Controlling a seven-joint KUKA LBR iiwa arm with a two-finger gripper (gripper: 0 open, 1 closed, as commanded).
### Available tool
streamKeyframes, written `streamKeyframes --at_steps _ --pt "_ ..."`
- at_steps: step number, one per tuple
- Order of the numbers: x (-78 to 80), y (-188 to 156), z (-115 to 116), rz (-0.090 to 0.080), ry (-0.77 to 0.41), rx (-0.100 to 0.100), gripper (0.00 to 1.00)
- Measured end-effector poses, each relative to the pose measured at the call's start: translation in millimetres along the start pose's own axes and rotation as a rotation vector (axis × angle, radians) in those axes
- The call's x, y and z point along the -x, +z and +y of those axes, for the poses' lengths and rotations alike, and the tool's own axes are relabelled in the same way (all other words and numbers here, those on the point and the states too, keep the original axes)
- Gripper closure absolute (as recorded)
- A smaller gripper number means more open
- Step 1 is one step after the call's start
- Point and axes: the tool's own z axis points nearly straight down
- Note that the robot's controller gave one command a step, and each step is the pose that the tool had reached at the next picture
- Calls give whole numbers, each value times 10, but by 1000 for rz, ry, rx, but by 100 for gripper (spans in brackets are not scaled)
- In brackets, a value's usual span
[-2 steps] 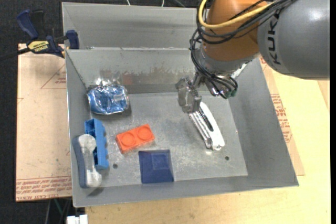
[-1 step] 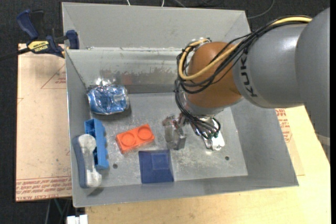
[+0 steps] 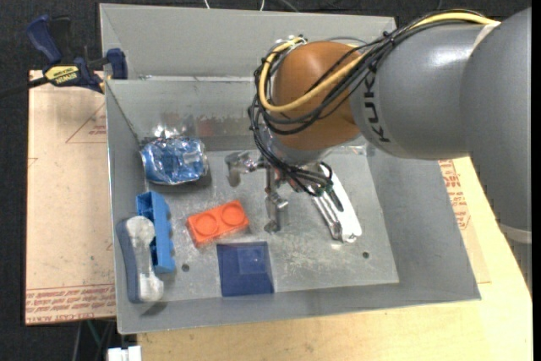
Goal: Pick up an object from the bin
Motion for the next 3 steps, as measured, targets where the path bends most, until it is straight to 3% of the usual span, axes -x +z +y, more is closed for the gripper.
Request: streamKeyframes --at_steps 1,2,3 --pt "-1 0 -2 0 1 0 0" --pt "142 447 387 -9 -106 -3 0" --pt "277 499 537 1 -101 0 0"
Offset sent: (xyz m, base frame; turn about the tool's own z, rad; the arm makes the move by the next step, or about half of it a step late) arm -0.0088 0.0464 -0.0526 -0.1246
